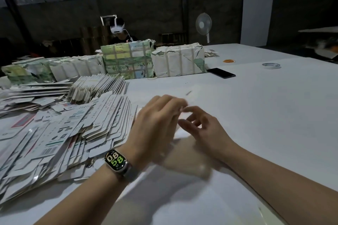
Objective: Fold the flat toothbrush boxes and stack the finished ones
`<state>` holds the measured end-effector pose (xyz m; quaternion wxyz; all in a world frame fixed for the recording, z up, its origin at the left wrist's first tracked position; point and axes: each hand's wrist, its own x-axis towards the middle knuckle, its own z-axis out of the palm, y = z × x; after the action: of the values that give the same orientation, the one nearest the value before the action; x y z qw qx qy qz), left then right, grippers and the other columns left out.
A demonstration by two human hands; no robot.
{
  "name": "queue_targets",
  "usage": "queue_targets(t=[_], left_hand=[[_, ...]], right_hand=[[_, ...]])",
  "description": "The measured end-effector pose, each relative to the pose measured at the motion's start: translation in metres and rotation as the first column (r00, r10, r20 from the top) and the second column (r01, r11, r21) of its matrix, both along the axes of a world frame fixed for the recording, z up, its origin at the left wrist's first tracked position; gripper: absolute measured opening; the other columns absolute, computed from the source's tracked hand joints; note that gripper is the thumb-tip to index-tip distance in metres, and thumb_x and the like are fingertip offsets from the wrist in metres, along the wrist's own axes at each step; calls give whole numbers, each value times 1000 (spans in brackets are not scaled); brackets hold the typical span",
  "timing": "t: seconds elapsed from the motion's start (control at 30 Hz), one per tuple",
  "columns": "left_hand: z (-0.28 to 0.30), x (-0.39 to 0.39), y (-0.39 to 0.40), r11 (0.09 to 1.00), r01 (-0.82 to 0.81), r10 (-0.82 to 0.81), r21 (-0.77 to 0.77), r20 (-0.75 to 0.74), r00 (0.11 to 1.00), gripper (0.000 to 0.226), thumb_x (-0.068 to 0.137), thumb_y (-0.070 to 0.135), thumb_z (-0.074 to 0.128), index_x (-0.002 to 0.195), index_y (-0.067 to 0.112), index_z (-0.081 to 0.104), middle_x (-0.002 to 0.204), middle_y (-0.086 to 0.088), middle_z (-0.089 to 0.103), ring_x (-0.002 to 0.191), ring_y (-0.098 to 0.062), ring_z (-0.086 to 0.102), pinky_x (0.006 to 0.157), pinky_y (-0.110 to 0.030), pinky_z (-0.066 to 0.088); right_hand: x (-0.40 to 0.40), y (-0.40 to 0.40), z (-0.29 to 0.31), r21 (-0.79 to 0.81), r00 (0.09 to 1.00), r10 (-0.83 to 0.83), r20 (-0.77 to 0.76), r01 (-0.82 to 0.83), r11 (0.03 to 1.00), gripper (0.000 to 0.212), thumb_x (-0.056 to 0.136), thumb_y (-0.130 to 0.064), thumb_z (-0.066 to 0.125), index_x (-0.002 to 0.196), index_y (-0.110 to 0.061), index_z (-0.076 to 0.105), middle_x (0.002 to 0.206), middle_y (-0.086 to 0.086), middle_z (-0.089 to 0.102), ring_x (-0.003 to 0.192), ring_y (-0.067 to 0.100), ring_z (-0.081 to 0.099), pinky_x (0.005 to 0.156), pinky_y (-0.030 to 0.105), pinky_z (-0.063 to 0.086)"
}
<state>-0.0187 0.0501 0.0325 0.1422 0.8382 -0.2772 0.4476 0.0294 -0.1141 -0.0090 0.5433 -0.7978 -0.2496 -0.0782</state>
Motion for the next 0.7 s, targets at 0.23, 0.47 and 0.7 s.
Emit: queue_targets(t=[0.23, 0.47, 0.7], left_hand=[[-6, -15, -20, 917, 399, -395, -22, 100, 913, 16, 100, 6, 50, 114, 11, 45, 115, -8, 51, 113, -22, 57, 88, -38, 50], [-8, -6, -10, 915, 352, -349, -199, 54, 936, 21, 107, 26, 41, 125, 16, 43, 113, 3, 57, 92, -15, 60, 77, -28, 49], [-8, -5, -12, 560, 142, -655, -816, -331, 679, 30, 97, 32, 52, 124, 20, 47, 109, -13, 74, 92, -33, 75, 74, -52, 62]], right_hand=[[-13, 1, 5, 180, 973, 119, 200, -156, 971, 40, 90, -54, 52, 127, -38, 51, 136, 4, 57, 120, 20, 59, 95, 53, 52], [-19, 7, 14, 403, 982, 129, 139, -175, 898, 16, 90, -51, 62, 101, -39, 61, 95, -14, 66, 82, 15, 61, 64, 30, 51], [-16, 0, 18, 564, 965, 227, -131, -116, 818, 27, 92, -46, 60, 107, -24, 65, 88, 4, 76, 66, 15, 65, 50, 19, 45]])
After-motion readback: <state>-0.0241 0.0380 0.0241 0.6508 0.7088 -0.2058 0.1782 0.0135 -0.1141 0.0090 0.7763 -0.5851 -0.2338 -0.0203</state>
